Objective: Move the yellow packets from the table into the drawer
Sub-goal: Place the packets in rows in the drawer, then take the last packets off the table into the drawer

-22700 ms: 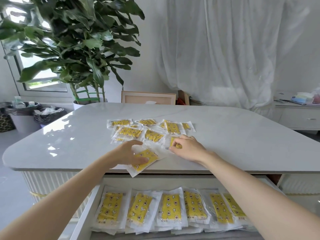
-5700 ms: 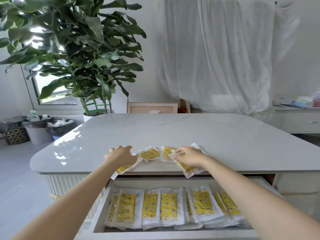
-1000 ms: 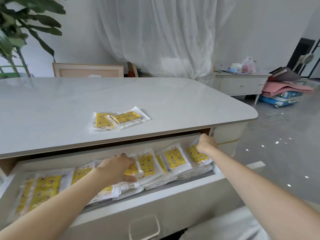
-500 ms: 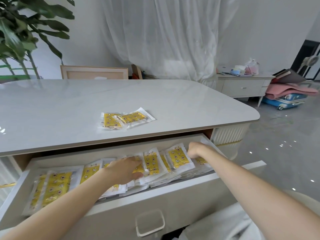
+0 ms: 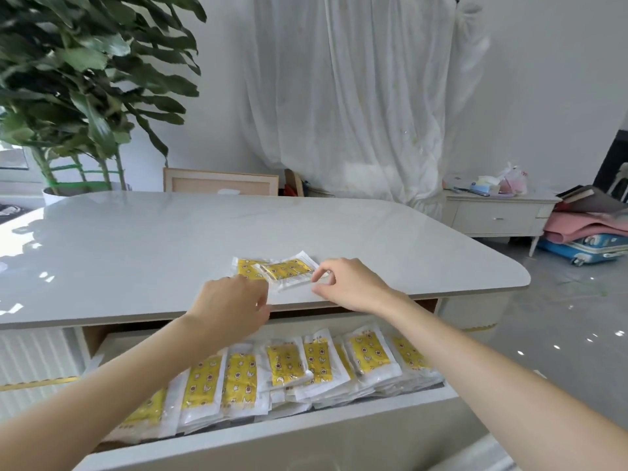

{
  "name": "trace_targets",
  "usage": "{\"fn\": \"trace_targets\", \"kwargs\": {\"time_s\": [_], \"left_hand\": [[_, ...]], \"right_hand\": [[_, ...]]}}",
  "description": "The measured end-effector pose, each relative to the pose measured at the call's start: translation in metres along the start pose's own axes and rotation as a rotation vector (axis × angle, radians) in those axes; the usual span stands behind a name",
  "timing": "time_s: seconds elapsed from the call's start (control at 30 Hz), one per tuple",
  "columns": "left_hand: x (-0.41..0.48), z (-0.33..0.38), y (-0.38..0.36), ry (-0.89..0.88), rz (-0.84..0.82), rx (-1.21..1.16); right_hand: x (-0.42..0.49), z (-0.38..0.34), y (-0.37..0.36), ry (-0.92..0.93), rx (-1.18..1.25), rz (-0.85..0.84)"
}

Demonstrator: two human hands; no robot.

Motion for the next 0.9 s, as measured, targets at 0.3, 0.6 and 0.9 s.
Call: {"fn": "trace_targets", "kwargs": {"time_s": [0.3, 0.6, 0.9], "left_hand": [[0.033, -0.042, -0.047, 0.126, -0.161, -0.146], [0.032, -0.048, -0.052, 0.124, -0.156, -0.128], [0.005, -0.077, -0.025, 0.251, 0.015, -0.418]], "right_hand": [[0.065, -0.016, -0.075, 0.057, 0.02, -0.123], [0.064, -0.009, -0.048, 0.112, 0.025, 0.095], [0.044, 0.007, -0.028, 0.005, 0.204, 0.361]]}}
Point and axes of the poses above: each hand's wrist, its own x-axis towards the middle knuckle, its own y-axis out of the back of the hand, z = x × y, the point moved 9 cm from there along x, towards the middle knuckle, and after that the axes turned 9 degrees about y, right-handed, at the moved point
